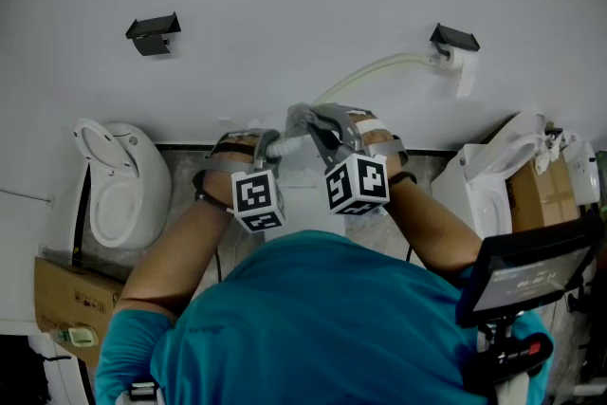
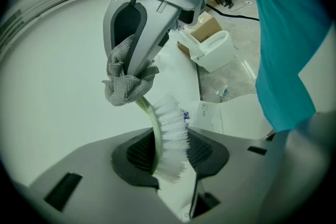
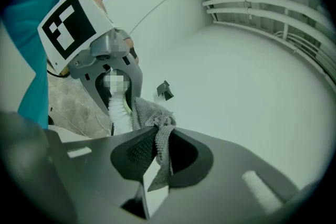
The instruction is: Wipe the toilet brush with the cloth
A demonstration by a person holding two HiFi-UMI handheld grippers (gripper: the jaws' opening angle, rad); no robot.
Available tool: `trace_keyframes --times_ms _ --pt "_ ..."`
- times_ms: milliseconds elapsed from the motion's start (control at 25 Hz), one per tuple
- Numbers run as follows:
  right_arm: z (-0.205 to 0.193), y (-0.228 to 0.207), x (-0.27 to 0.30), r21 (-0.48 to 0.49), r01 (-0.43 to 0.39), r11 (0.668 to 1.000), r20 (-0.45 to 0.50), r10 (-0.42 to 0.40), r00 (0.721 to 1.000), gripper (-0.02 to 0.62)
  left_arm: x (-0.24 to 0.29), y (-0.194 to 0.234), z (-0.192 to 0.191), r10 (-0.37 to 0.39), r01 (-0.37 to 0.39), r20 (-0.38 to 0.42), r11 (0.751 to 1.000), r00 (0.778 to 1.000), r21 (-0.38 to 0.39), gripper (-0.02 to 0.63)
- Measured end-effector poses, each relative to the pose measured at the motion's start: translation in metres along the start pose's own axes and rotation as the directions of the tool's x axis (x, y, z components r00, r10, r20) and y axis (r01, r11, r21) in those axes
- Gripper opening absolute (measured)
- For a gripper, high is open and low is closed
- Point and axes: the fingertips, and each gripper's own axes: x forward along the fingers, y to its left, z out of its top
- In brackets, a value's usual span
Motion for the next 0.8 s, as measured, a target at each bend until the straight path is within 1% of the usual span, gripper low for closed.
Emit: trace_keyframes --times_ms 160,320,800 --pt "-0.004 -0.008 -0.003 0.006 0.021 1.000 -0.010 -0.021 1.000 0.046 -0.002 0.003 0.000 0.016 -0.016 0.001 1.000 1.000 -0.001 0.150" --pt "-0.009 -0.015 -0.004 0.016 0.039 0.999 -0.020 -0.039 0.999 0.046 -0.002 0.003 0.000 0.010 -0.010 0.007 1.000 1.000 -0.001 0.150" --pt "-0.022 -0.034 -0.006 0.019 0.084 0.996 -0.050 -0.083 0.995 0.046 -0.004 0.008 -0.001 0.031 -0.031 0.020 0.999 0.999 0.014 0.150"
